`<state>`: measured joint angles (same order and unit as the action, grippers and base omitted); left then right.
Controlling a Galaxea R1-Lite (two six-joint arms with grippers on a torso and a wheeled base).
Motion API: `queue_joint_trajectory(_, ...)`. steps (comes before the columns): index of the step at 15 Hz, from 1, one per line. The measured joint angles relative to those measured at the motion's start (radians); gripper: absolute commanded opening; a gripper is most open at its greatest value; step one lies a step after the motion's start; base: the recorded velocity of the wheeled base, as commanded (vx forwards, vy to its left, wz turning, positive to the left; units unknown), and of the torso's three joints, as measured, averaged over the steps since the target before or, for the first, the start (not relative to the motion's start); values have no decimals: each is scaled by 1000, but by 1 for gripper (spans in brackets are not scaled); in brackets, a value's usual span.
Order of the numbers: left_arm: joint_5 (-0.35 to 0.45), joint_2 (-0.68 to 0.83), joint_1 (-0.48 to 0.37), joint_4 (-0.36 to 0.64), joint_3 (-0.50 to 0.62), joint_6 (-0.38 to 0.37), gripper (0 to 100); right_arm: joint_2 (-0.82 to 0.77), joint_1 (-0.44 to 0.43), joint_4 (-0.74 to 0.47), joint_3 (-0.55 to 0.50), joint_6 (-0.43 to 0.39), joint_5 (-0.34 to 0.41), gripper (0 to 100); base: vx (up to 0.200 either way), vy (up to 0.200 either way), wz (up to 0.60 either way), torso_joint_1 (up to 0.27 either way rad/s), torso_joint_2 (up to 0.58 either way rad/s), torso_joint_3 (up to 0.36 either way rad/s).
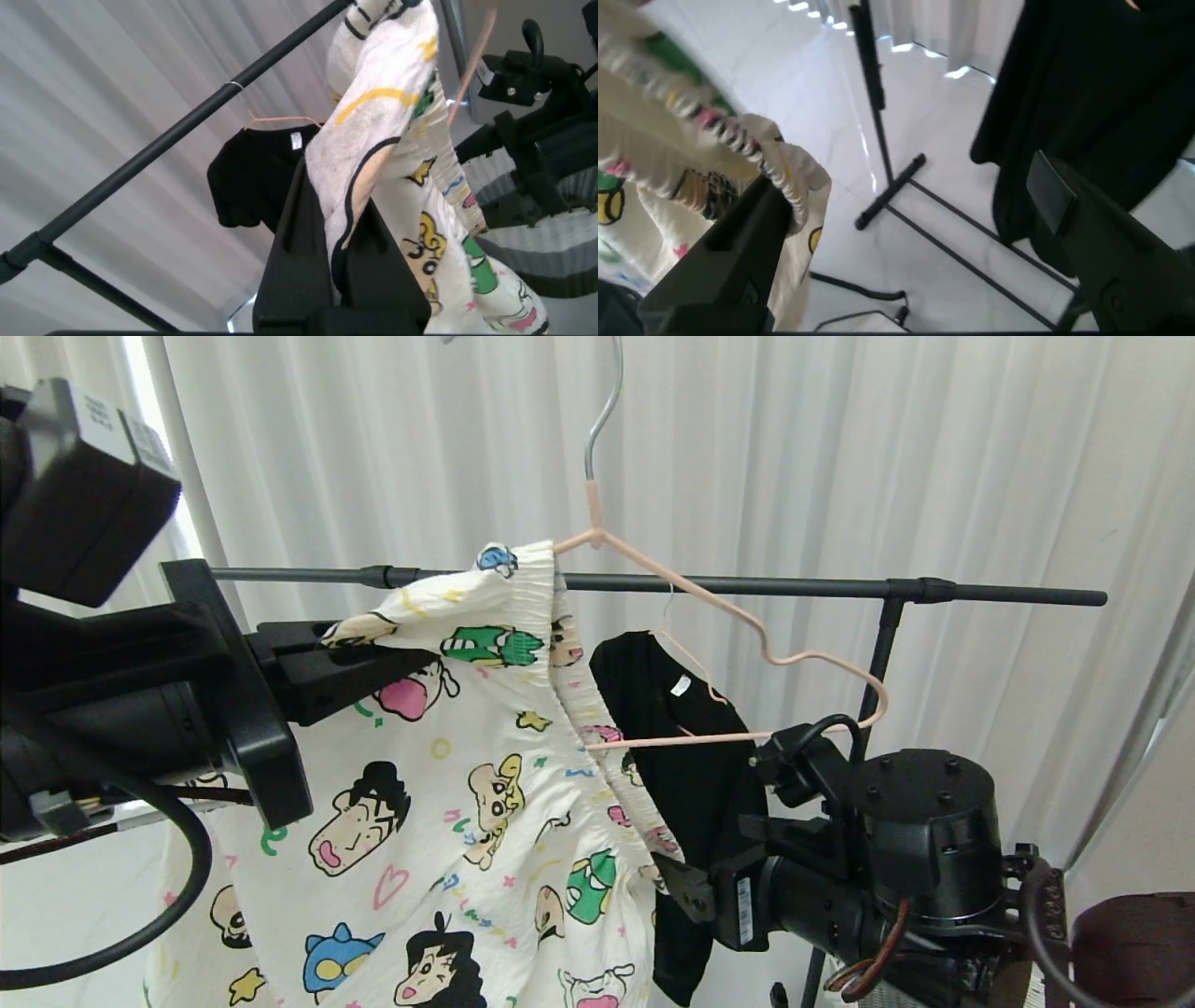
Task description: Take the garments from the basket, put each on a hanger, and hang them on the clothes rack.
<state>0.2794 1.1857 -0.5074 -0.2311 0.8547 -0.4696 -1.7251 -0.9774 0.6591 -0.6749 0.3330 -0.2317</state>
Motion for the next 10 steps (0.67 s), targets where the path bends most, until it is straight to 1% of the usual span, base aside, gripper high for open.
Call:
queue_joint_trajectory(4, 0, 0, 31, 0, -41, 0, 0, 47, 57, 1, 61, -40, -3, 100, 0, 0, 0, 0, 0, 0)
queue_joint_trajectory(5, 0, 0, 47, 0, -50, 0, 0, 58, 79, 0, 75, -59, -2, 100, 0, 0, 0, 0, 0, 0)
queue_joint_trajectory(8, 0, -11, 77, 1, -97, -1, 0, 89, 178, 3, 110, -124, -1, 100, 0, 0, 0, 0, 0, 0)
queue_joint_trajectory(10, 0, -30, 86, -1, -140, -3, 0, 98, 206, 2, 115, -134, -1, 100, 0, 0, 0, 0, 0, 0)
